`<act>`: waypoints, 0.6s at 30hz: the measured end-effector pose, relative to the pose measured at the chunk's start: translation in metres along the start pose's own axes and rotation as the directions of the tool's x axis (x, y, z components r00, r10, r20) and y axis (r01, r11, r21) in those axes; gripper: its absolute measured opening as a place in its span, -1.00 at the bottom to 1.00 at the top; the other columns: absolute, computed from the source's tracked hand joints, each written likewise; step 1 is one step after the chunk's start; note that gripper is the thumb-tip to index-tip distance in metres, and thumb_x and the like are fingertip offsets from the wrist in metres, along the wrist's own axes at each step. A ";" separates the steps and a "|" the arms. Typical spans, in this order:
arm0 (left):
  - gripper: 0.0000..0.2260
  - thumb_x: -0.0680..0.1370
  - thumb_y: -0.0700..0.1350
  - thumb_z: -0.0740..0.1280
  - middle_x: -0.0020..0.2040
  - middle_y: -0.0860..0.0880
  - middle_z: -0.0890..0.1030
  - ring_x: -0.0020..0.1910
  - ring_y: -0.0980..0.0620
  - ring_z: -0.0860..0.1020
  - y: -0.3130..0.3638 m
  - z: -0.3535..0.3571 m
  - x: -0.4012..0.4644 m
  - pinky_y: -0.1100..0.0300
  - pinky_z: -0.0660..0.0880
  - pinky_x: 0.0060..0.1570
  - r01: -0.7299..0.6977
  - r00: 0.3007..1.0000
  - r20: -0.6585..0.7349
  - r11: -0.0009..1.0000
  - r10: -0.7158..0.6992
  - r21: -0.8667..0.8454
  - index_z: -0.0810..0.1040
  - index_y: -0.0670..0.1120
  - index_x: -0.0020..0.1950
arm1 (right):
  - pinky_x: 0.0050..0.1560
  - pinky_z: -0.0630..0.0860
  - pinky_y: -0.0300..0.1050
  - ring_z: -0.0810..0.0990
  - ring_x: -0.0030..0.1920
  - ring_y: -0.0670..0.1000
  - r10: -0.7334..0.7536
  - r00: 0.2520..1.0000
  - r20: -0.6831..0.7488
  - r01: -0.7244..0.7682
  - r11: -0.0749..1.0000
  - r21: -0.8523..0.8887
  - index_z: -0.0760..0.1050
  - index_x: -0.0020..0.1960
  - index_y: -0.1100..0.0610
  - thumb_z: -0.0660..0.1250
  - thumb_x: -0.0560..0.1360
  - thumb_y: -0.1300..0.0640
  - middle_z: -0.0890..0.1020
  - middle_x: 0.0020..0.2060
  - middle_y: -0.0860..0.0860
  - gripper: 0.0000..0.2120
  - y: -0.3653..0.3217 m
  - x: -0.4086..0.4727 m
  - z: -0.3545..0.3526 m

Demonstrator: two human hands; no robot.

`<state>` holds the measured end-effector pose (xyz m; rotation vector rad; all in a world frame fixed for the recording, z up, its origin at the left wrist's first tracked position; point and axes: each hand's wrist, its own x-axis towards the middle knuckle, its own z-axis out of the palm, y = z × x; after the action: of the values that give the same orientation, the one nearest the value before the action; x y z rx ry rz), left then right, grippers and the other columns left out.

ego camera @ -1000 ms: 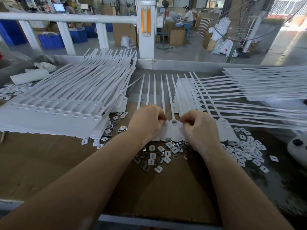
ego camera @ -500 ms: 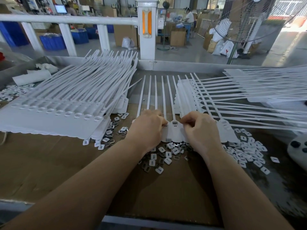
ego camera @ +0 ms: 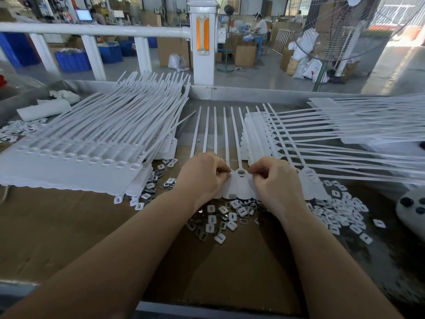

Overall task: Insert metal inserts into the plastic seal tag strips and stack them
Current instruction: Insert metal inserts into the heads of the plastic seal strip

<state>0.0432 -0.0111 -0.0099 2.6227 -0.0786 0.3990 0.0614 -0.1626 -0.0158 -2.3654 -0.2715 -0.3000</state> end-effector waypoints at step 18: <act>-0.84 0.59 -0.09 0.22 0.03 0.04 0.52 -0.06 0.04 0.50 0.001 0.008 0.011 0.19 0.42 -0.08 0.007 0.999 -0.043 0.996 -0.004 0.086 0.57 -0.09 0.05 | 0.05 0.49 -0.11 0.55 -0.05 -0.04 -0.008 1.000 0.005 0.008 1.000 -0.005 0.58 -0.09 0.05 0.27 0.46 0.27 0.62 -0.08 -0.04 -0.83 0.001 0.001 0.002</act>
<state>0.0562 -0.0154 -0.0132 2.6968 -0.0408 0.4661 0.0625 -0.1620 -0.0176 -2.3706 -0.2827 -0.2988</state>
